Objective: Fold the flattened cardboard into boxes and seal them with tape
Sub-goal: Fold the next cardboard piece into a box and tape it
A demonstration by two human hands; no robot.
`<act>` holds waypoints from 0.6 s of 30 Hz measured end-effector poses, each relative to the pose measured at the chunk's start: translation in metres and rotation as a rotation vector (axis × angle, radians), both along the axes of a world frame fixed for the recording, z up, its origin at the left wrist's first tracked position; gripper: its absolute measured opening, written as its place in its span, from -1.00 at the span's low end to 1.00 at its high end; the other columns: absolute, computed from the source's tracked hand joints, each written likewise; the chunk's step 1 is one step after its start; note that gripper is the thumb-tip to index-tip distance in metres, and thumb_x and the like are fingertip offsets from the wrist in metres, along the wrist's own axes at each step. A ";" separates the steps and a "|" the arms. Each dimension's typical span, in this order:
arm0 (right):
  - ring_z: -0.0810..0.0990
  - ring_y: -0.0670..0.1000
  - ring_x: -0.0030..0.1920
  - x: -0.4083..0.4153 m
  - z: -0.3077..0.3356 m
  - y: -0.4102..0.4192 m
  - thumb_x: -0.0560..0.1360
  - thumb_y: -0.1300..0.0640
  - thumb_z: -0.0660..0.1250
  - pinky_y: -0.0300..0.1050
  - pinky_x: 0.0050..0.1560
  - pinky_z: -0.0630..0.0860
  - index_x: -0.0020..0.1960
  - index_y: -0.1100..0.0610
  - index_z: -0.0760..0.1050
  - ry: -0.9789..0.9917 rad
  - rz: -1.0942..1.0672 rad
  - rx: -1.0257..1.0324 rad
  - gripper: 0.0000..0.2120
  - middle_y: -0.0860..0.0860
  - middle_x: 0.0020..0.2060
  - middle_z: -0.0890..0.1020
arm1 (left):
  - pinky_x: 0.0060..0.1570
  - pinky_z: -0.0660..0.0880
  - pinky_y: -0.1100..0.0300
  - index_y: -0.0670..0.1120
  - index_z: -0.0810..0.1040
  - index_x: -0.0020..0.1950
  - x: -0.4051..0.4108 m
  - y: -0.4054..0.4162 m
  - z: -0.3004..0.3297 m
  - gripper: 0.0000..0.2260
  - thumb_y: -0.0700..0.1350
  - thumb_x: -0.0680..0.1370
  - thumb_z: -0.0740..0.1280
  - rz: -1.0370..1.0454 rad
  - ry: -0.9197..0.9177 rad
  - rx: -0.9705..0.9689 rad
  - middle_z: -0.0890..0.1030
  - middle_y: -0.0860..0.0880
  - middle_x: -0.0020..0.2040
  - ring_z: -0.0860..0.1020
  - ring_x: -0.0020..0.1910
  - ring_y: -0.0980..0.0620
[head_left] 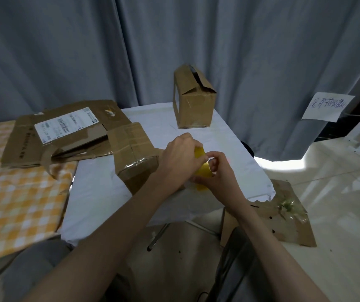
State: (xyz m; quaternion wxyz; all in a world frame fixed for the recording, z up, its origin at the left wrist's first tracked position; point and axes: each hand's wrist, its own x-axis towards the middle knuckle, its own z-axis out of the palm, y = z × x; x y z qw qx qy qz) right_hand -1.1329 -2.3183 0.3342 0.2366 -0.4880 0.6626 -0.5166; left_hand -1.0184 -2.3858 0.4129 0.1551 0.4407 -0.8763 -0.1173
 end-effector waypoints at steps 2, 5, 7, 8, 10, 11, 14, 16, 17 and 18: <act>0.55 -0.11 -0.11 -0.008 0.002 0.003 0.40 0.24 0.55 -0.26 -0.06 0.57 0.25 0.12 0.40 -0.082 0.058 0.037 -0.49 0.09 -0.07 0.54 | 0.15 0.48 0.14 0.04 0.54 0.36 0.001 -0.001 -0.001 -0.58 0.15 0.54 0.38 -0.006 0.015 0.012 0.53 0.00 0.30 0.50 0.21 -0.02; 0.60 0.20 0.02 -0.013 0.006 0.007 0.47 0.31 0.46 -0.13 0.01 0.61 0.22 0.04 0.40 -0.174 0.128 0.077 -0.58 0.25 0.06 0.57 | -0.02 0.40 0.23 0.03 0.56 0.23 -0.003 -0.003 -0.002 -0.65 0.16 0.52 0.40 -0.017 0.071 0.004 0.55 0.02 0.18 0.49 0.11 0.03; 0.56 0.29 0.04 -0.012 0.009 0.010 0.46 0.38 0.44 -0.11 0.02 0.61 0.19 0.03 0.40 -0.216 0.166 0.094 -0.57 0.32 0.08 0.55 | -0.10 0.36 0.25 0.02 0.51 0.10 -0.006 -0.003 -0.003 -0.70 0.17 0.51 0.39 -0.015 0.096 -0.009 0.50 0.04 0.08 0.45 0.04 0.05; 0.57 0.29 0.02 -0.011 0.011 0.011 0.46 0.39 0.44 -0.14 0.02 0.61 0.19 0.03 0.40 -0.237 0.195 0.101 -0.56 0.34 0.07 0.55 | -0.11 0.35 0.25 0.02 0.48 0.06 -0.006 -0.004 -0.005 -0.72 0.16 0.51 0.39 -0.014 0.110 -0.007 0.47 0.05 0.05 0.43 0.03 0.06; 0.59 0.22 -0.04 -0.011 0.013 0.013 0.46 0.43 0.42 -0.18 0.01 0.61 0.20 0.05 0.40 -0.290 0.257 0.107 -0.55 0.34 0.03 0.55 | -0.12 0.35 0.24 0.02 0.45 0.03 -0.004 -0.005 -0.009 -0.75 0.13 0.51 0.40 -0.018 0.152 0.011 0.45 0.06 0.02 0.41 0.02 0.05; 0.59 0.17 -0.06 -0.011 0.013 0.013 0.45 0.44 0.42 -0.18 0.00 0.61 0.21 0.07 0.40 -0.314 0.278 0.108 -0.54 0.34 0.01 0.55 | -0.12 0.34 0.24 0.02 0.44 0.01 -0.002 -0.006 -0.011 -0.76 0.12 0.52 0.40 -0.021 0.173 0.016 0.45 0.06 0.01 0.40 0.01 0.05; 0.62 0.11 -0.07 -0.011 0.014 0.011 0.44 0.43 0.45 -0.18 0.02 0.63 0.24 0.10 0.41 -0.328 0.293 0.118 -0.53 0.34 0.02 0.57 | -0.13 0.32 0.25 0.01 0.43 -0.01 0.004 -0.007 -0.016 -0.80 0.05 0.52 0.41 -0.034 0.229 0.008 0.44 0.06 0.00 0.41 0.00 0.05; 0.63 0.16 -0.05 -0.009 0.013 0.010 0.43 0.42 0.46 -0.15 0.04 0.63 0.25 0.11 0.41 -0.340 0.297 0.116 -0.52 0.34 0.03 0.57 | -0.13 0.32 0.24 -0.02 0.45 -0.01 0.006 -0.006 -0.019 -0.81 0.01 0.53 0.41 -0.036 0.250 0.000 0.45 0.04 0.00 0.41 0.00 0.03; 0.63 0.19 -0.02 -0.009 0.013 0.010 0.43 0.42 0.46 -0.15 0.04 0.63 0.25 0.11 0.41 -0.344 0.295 0.114 -0.52 0.34 0.03 0.58 | -0.13 0.33 0.24 -0.03 0.46 0.00 0.007 -0.006 -0.020 -0.82 -0.01 0.53 0.41 -0.033 0.260 -0.006 0.46 0.03 0.01 0.41 0.01 0.03; 0.64 0.21 0.00 -0.009 0.013 0.011 0.43 0.42 0.46 -0.15 0.03 0.63 0.26 0.11 0.41 -0.347 0.291 0.111 -0.51 0.33 0.03 0.58 | -0.12 0.33 0.24 -0.04 0.47 0.01 0.007 -0.006 -0.022 -0.82 -0.02 0.53 0.40 -0.030 0.270 -0.013 0.47 0.02 0.02 0.41 0.01 0.02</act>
